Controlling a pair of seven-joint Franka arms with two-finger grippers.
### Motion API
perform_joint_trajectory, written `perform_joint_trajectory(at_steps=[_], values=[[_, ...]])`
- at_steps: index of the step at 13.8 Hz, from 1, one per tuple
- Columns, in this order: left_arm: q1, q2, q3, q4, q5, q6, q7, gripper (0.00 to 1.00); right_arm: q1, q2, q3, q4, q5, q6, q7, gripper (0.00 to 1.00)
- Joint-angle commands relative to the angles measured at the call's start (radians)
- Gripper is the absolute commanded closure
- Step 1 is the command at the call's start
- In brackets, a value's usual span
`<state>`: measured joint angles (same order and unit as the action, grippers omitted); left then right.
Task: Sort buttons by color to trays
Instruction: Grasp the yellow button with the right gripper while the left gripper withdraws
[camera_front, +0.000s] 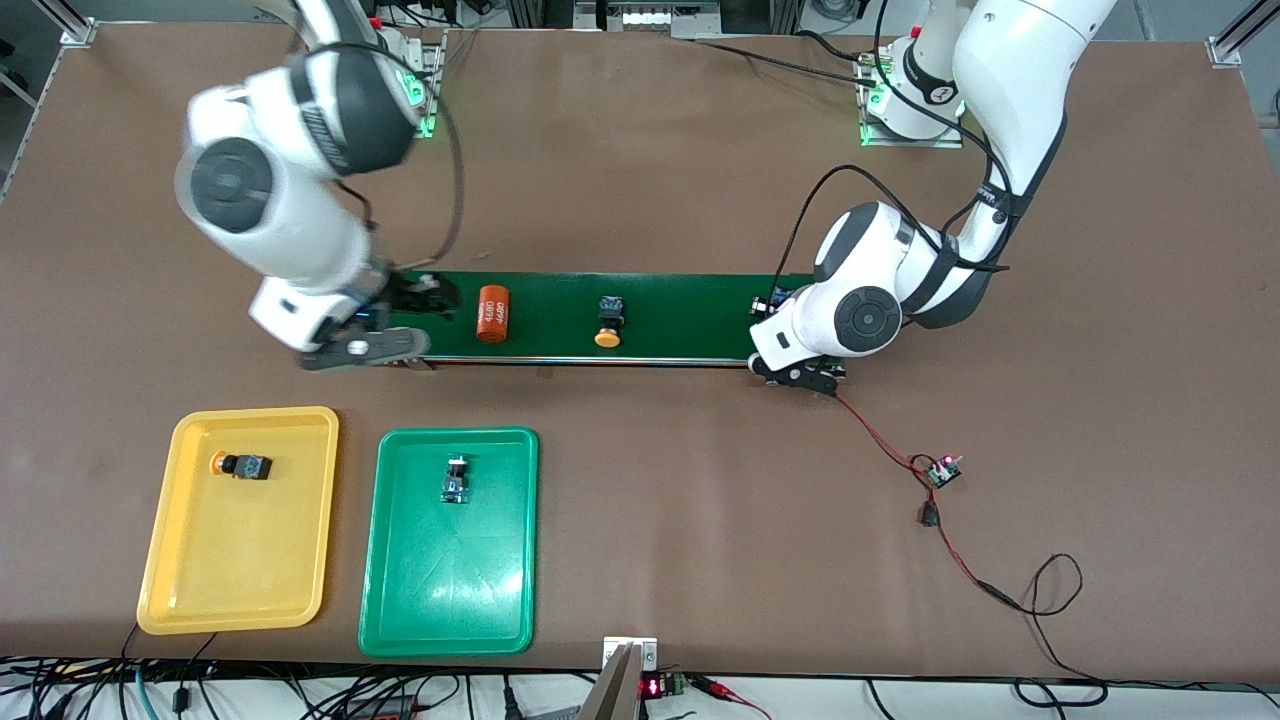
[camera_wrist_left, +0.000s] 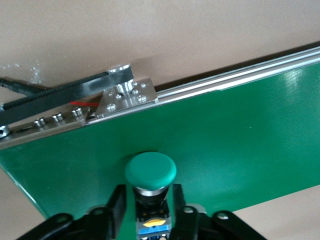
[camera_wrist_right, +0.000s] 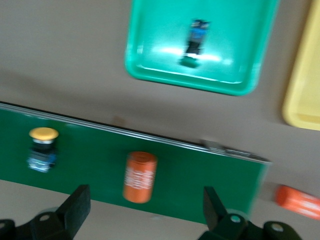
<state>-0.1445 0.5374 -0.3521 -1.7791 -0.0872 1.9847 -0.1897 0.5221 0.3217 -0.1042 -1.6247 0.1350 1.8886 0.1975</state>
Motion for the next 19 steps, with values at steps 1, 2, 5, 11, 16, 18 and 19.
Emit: perform_joint_trajectory(at_steps=[1, 2, 5, 11, 16, 18, 19], values=[[-0.012, -0.083, 0.025, 0.004, -0.025, -0.009, 0.006, 0.00, 0.013, 0.092, -0.009, 0.042, 0.179, 0.015, 0.016, 0.00], [-0.009, -0.120, 0.042, 0.010, -0.025, -0.010, 0.006, 0.00, 0.022, 0.126, -0.008, 0.055, 0.190, 0.027, 0.013, 0.00], [0.005, -0.241, 0.108, 0.024, -0.026, -0.023, 0.009, 0.00, 0.090, 0.204, -0.011, 0.077, 0.097, 0.101, 0.037, 0.00], [0.107, -0.439, 0.260, 0.029, 0.057, -0.165, 0.013, 0.00, 0.191, 0.247, -0.009, 0.078, 0.046, 0.141, 0.353, 0.00], [0.149, -0.491, 0.297, 0.130, 0.152, -0.314, 0.127, 0.00, 0.222, 0.247, -0.009, 0.026, 0.034, 0.149, 0.358, 0.00], [0.155, -0.488, 0.327, 0.118, 0.071, -0.234, 0.133, 0.00, 0.255, 0.246, -0.012, -0.019, 0.032, 0.193, 0.358, 0.00], [0.157, -0.496, 0.356, 0.119, 0.069, -0.224, 0.137, 0.00, 0.257, 0.243, -0.014, -0.042, 0.032, 0.213, 0.358, 0.00]])
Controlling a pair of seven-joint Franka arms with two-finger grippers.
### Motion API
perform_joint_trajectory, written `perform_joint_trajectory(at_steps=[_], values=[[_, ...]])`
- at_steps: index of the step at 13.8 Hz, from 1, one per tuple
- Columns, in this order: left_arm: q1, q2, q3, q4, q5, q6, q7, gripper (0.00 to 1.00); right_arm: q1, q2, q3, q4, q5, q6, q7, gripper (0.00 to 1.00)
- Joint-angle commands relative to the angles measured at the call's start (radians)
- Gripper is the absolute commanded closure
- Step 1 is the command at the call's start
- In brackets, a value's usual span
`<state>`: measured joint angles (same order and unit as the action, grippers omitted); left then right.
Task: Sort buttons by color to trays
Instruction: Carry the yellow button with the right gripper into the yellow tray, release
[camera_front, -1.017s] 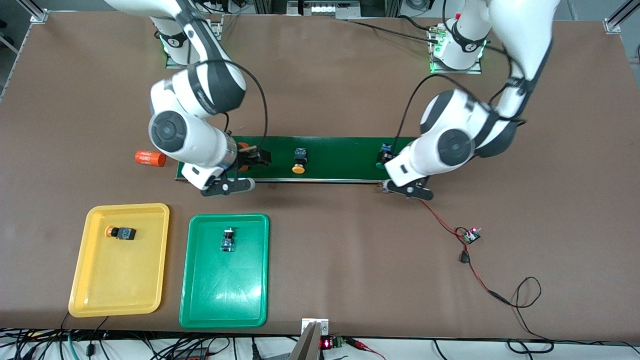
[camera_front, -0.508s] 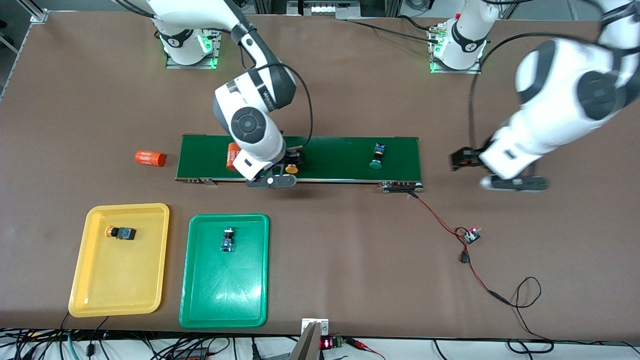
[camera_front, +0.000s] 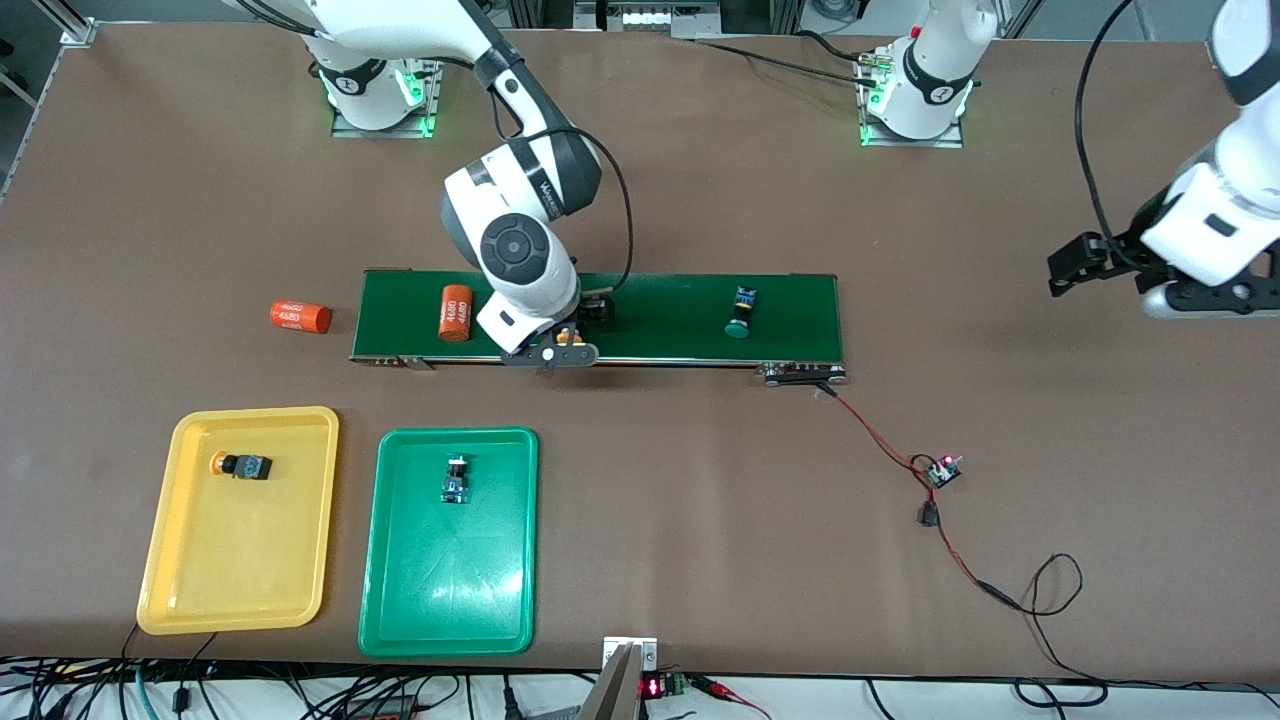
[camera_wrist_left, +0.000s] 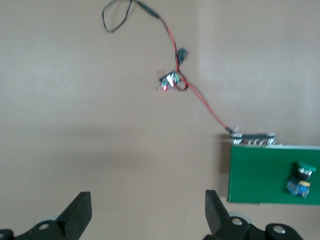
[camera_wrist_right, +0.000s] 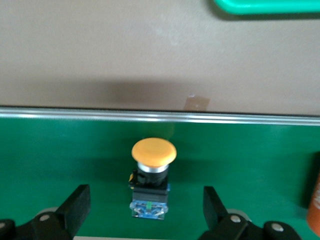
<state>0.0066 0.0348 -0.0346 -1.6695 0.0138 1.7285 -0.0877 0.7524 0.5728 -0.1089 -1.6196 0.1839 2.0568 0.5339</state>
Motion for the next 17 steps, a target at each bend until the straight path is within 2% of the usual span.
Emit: perform_joint_trajectory(at_steps=[1, 4, 7, 12, 13, 14, 17], values=[[0.006, -0.013, 0.041, 0.004, -0.028, 0.007, 0.077, 0.00, 0.024, -0.007, -0.009, -0.055, -0.018, 0.052, 0.021, 0.00], [0.023, -0.027, 0.035, 0.005, -0.029, -0.099, 0.151, 0.00, 0.018, -0.004, -0.012, -0.059, -0.018, 0.057, 0.021, 0.02], [0.024, -0.021, 0.012, 0.016, -0.024, -0.107, 0.144, 0.00, -0.019, -0.005, -0.012, -0.071, -0.020, 0.055, 0.005, 0.11], [0.012, -0.021, 0.002, 0.019, 0.025, -0.116, 0.143, 0.00, -0.019, -0.004, -0.014, -0.100, -0.018, 0.066, 0.006, 0.12], [0.012, -0.021, 0.002, 0.019, 0.025, -0.116, 0.143, 0.00, -0.019, -0.004, -0.014, -0.105, -0.018, 0.072, 0.006, 0.16], [0.010, -0.021, 0.002, 0.019, 0.025, -0.118, 0.143, 0.00, -0.019, -0.004, -0.014, -0.108, -0.018, 0.072, 0.006, 0.27], [0.010, -0.021, -0.018, 0.021, 0.025, -0.118, 0.141, 0.00, -0.025, -0.005, -0.014, -0.105, -0.014, 0.065, 0.018, 0.77]])
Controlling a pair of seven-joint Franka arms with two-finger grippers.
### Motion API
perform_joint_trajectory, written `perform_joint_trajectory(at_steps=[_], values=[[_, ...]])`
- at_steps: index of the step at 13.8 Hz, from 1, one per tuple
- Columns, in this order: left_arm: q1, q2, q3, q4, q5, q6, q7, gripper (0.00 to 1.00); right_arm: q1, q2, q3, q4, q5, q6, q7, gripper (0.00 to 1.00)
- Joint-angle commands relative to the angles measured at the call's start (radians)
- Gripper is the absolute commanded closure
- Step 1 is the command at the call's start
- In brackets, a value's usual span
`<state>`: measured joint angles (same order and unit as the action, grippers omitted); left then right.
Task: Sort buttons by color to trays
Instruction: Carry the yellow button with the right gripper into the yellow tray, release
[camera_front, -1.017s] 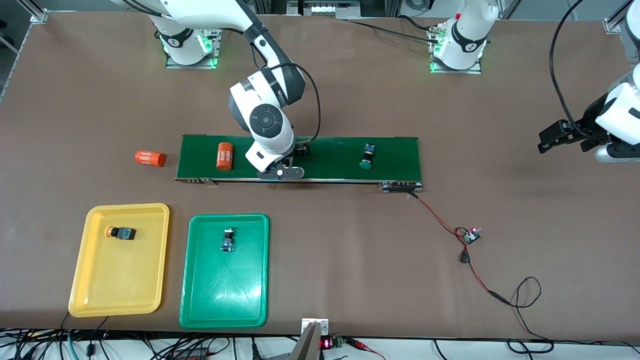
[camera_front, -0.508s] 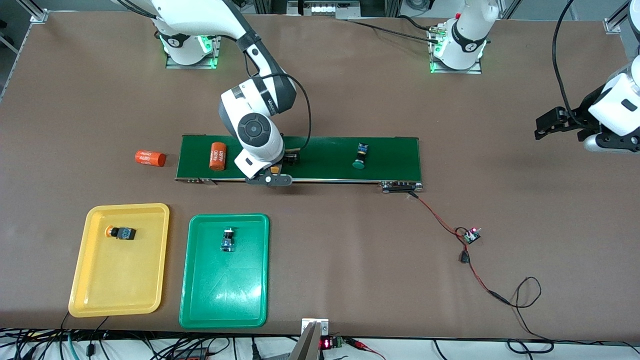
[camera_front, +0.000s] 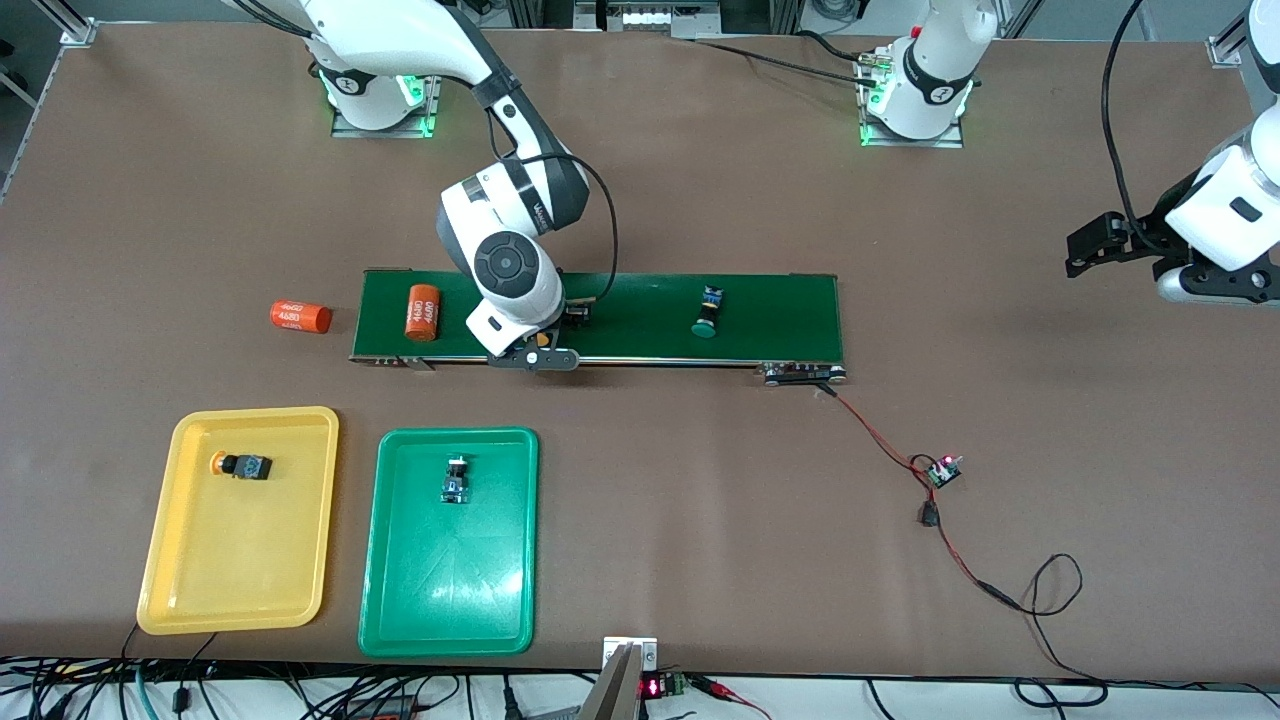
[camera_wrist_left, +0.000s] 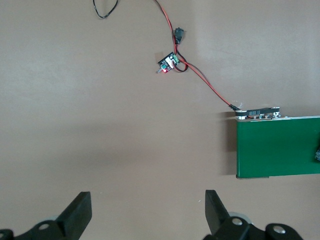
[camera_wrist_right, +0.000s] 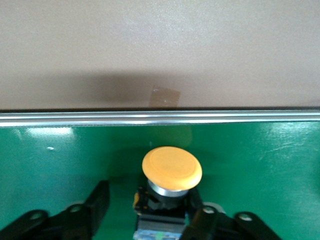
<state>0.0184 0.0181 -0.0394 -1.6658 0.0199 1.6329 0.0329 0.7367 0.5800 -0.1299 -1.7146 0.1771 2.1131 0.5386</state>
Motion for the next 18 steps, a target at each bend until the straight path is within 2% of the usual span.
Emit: perform_joint_trajectory(at_steps=[1, 4, 6, 10, 15, 18], values=[[-0.002, -0.004, -0.019, 0.017, 0.018, -0.022, 0.021, 0.00, -0.013, -0.015, 0.007, -0.005, -0.005, 0.004, 0.012, 0.85], [0.000, -0.004, -0.028, 0.017, 0.018, -0.024, 0.019, 0.00, -0.019, -0.022, 0.006, 0.035, 0.001, 0.002, 0.005, 1.00], [0.000, -0.004, -0.028, 0.018, 0.018, -0.038, 0.019, 0.00, -0.023, -0.029, -0.002, 0.078, -0.005, -0.022, 0.000, 1.00], [0.000, -0.006, -0.036, 0.018, 0.017, -0.047, 0.019, 0.00, -0.068, -0.029, -0.073, 0.231, -0.013, -0.142, -0.093, 1.00], [0.000, -0.007, -0.042, 0.018, 0.017, -0.047, 0.019, 0.00, -0.267, 0.017, -0.073, 0.245, -0.010, -0.124, -0.464, 1.00], [0.000, -0.004, -0.042, 0.024, 0.017, -0.042, 0.019, 0.00, -0.373, 0.075, -0.073, 0.302, -0.010, -0.119, -0.714, 1.00]])
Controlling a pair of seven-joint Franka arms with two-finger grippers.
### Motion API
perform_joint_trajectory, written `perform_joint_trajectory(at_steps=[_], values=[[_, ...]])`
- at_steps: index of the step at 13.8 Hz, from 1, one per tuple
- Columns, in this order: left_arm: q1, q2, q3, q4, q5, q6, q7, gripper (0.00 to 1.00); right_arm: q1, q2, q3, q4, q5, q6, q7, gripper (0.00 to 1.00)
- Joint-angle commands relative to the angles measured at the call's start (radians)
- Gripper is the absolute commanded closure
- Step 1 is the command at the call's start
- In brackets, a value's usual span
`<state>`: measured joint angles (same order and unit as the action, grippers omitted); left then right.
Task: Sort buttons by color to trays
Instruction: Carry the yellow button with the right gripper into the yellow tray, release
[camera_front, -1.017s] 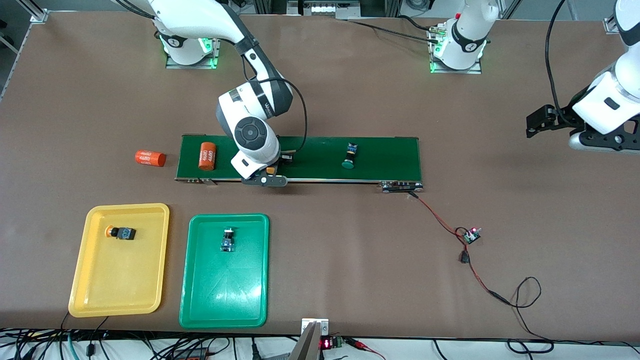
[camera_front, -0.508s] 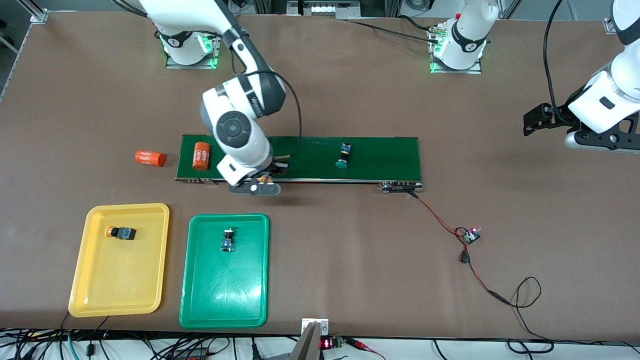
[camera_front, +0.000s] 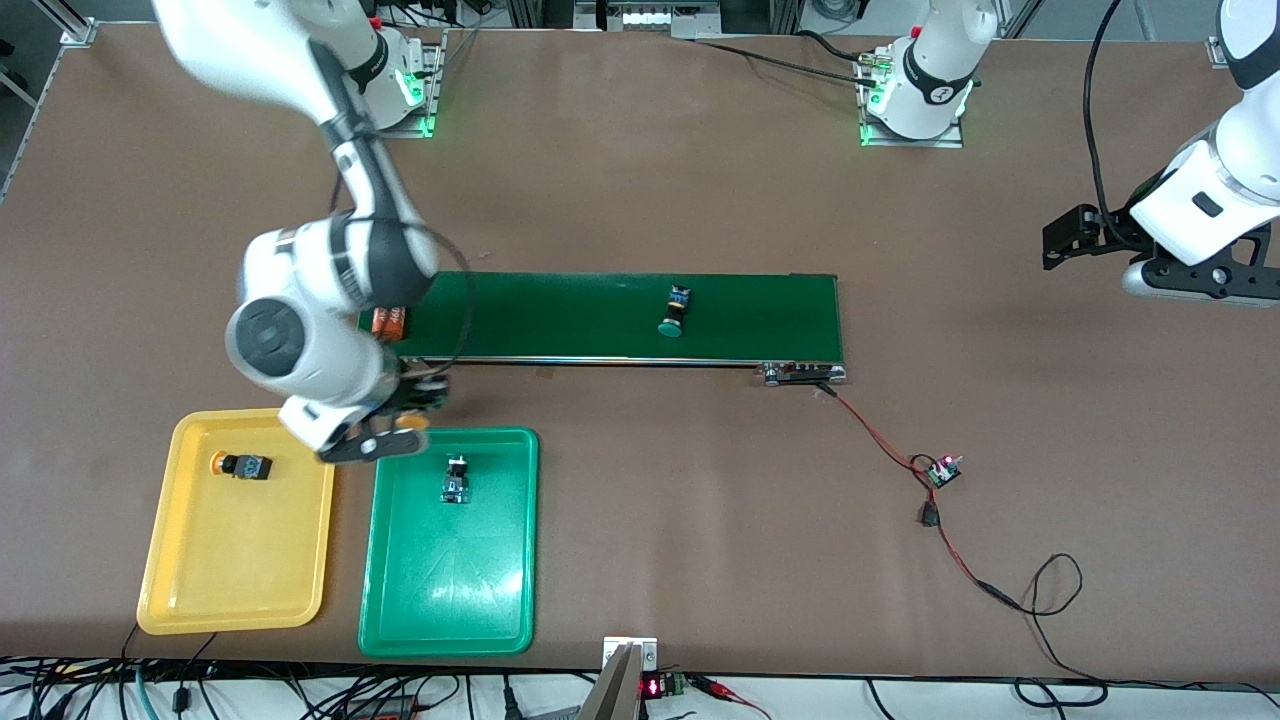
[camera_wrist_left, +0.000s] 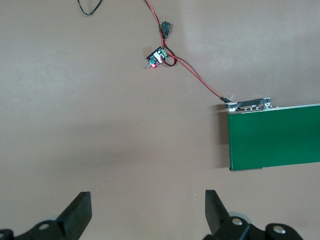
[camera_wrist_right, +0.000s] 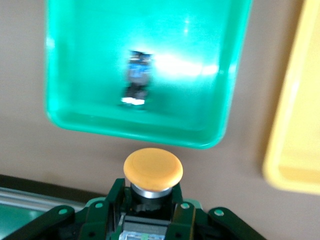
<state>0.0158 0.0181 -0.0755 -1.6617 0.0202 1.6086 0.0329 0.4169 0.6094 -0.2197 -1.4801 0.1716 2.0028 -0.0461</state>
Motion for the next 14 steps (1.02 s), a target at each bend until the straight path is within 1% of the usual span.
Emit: perform_joint_trajectory(at_steps=[1, 4, 7, 8, 11, 14], values=[[0.003, 0.000, -0.004, 0.034, 0.017, -0.019, 0.019, 0.00, -0.070, 0.053, 0.017, 0.072, -0.006, -0.006, -0.182, 1.00], [0.003, 0.000, -0.006, 0.036, 0.017, -0.022, 0.019, 0.00, -0.125, 0.082, 0.016, 0.077, -0.009, 0.059, -0.354, 1.00], [0.003, 0.000, -0.009, 0.036, 0.017, -0.022, 0.019, 0.00, -0.167, 0.090, 0.016, 0.077, -0.064, 0.065, -0.454, 1.00], [0.003, 0.002, -0.009, 0.036, 0.017, -0.022, 0.019, 0.00, -0.187, 0.101, 0.016, 0.077, -0.079, 0.092, -0.506, 1.00], [0.003, 0.000, -0.018, 0.036, 0.017, -0.024, 0.018, 0.00, -0.228, 0.141, 0.017, 0.077, -0.081, 0.204, -0.632, 1.00], [0.003, 0.000, -0.018, 0.036, 0.017, -0.024, 0.018, 0.00, -0.233, 0.176, 0.017, 0.075, -0.080, 0.270, -0.669, 1.00]])
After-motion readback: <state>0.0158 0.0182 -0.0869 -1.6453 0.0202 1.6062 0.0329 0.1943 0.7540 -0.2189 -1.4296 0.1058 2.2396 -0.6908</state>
